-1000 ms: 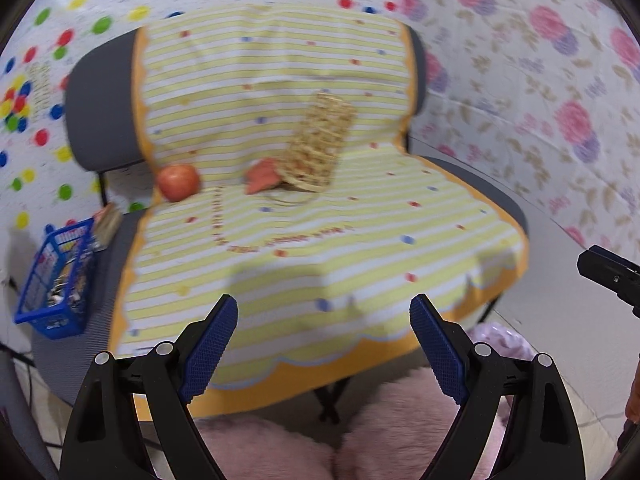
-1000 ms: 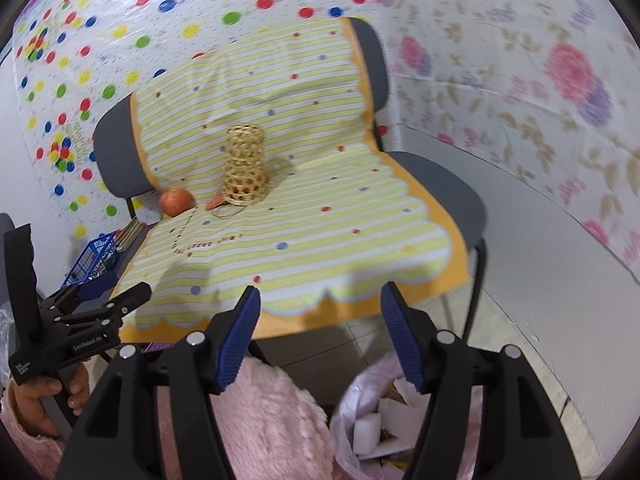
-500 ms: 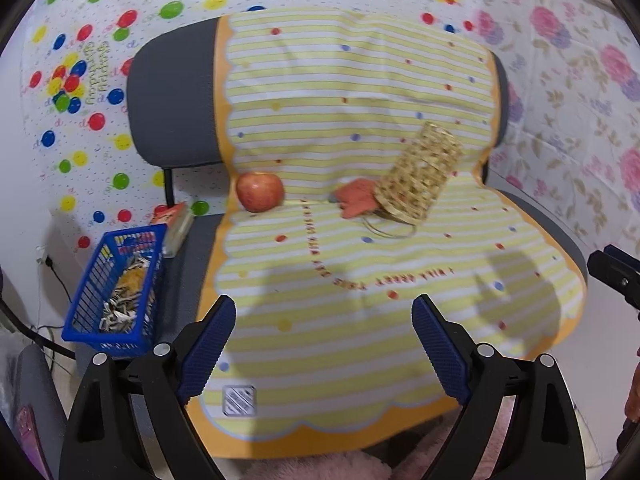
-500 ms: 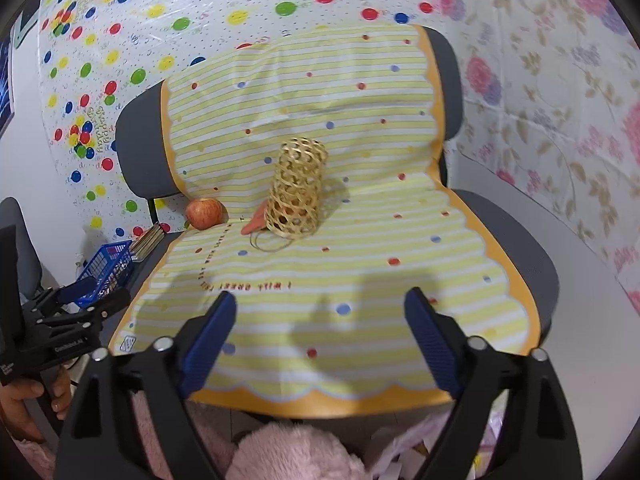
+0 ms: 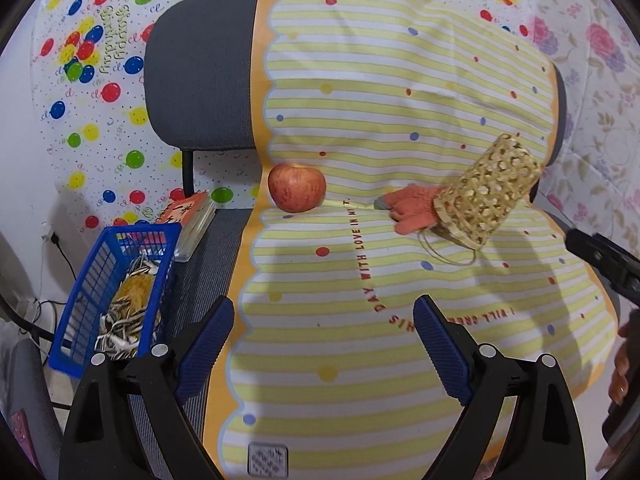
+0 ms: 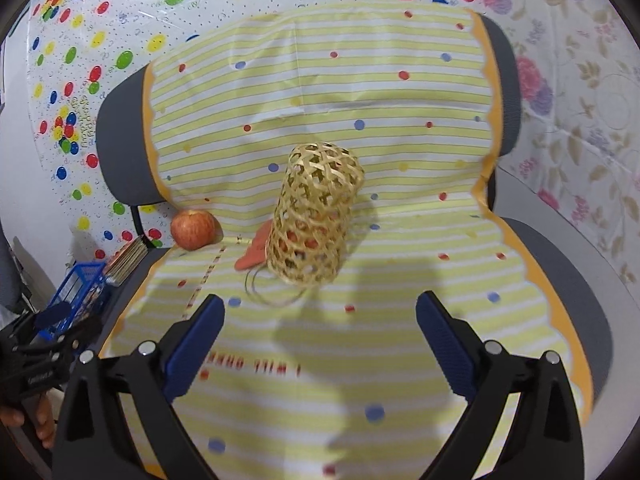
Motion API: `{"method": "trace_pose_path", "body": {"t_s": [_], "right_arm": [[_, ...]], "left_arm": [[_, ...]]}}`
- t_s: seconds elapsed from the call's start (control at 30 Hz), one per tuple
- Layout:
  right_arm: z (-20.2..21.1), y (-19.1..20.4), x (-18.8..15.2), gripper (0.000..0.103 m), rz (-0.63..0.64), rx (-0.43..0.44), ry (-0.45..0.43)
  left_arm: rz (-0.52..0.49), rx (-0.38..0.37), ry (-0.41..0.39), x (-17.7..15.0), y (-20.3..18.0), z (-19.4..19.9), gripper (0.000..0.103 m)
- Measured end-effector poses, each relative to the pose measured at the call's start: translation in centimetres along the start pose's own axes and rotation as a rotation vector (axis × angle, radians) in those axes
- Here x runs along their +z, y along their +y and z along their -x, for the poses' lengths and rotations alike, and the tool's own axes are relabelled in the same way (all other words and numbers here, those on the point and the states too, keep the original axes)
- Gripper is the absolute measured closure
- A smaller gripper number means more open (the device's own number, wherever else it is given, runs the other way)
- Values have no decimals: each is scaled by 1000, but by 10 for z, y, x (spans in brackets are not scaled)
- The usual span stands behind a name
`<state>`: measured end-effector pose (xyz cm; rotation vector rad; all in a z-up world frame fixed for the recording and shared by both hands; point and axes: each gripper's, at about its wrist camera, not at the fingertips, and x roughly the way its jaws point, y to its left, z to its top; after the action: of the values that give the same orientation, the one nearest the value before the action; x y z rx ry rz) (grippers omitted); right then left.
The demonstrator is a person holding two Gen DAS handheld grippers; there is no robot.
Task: Collect trash
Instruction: 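Move both tools back over the chair seat, then grasp the woven bamboo cylinder with the right tool, then grasp the orange glove with the left tool while the right tool holds the bamboo cylinder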
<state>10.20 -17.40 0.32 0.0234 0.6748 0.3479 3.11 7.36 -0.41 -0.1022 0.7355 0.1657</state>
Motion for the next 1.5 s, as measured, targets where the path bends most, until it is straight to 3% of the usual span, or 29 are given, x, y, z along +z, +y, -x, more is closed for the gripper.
{"method": "trace_pose_path", "body": {"t_s": [0.47, 0.67, 0.87, 1.13, 1.37, 1.5], "right_arm": [[-94, -5, 32, 9, -100, 78, 12], [-115, -12, 39, 29, -172, 90, 40], [-78, -17, 43, 33, -127, 79, 4], [-6, -48, 38, 32, -24, -146, -62], [-4, -63, 30, 32, -45, -129, -43], [-8, -61, 32, 32, -30, -140, -65]], "left_arm": [[22, 14, 45, 15, 5, -47, 13], [3, 17, 65, 15, -1, -58, 13], [-23, -10, 67, 15, -11, -58, 13], [-97, -77, 56, 26, -51, -72, 13], [-144, -167, 58, 49, -95, -106, 13], [-128, -179, 71, 69, -118, -127, 14]]}}
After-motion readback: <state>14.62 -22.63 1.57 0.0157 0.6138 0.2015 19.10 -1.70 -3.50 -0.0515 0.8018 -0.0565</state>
